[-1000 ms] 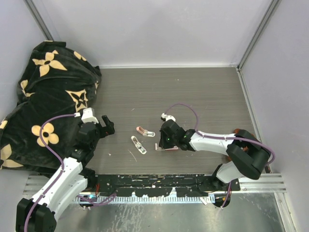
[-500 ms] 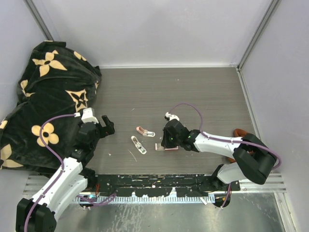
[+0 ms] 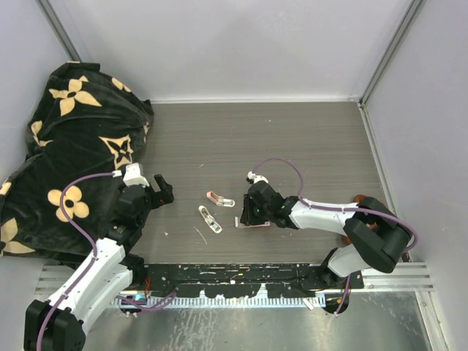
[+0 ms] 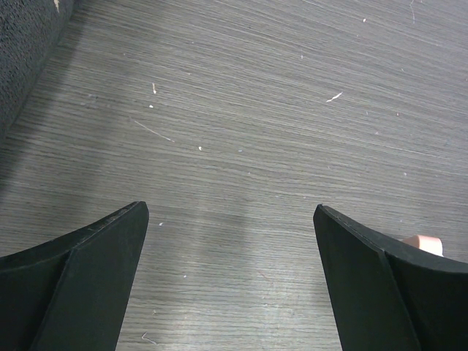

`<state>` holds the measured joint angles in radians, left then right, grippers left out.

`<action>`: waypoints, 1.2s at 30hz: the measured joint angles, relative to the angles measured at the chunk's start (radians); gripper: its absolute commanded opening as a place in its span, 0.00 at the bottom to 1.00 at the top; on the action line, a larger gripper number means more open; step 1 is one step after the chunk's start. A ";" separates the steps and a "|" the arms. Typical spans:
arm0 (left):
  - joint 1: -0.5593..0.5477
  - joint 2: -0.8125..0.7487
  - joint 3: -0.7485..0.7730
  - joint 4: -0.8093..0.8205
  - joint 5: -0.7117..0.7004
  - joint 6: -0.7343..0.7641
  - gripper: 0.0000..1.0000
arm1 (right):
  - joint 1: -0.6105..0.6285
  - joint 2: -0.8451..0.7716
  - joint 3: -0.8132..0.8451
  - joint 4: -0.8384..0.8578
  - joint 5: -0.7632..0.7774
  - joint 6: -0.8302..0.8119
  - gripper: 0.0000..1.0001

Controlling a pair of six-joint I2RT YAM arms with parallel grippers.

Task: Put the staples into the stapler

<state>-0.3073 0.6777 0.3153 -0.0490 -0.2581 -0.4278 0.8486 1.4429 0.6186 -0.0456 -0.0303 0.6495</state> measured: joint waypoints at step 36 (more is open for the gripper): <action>-0.097 -0.002 0.160 -0.127 0.003 0.011 0.77 | -0.010 -0.038 0.031 -0.004 0.006 -0.048 0.37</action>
<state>-0.4042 0.6754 0.4751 -0.1764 -0.2546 -0.4168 0.8387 1.4048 0.6491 -0.0494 -0.0238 0.6018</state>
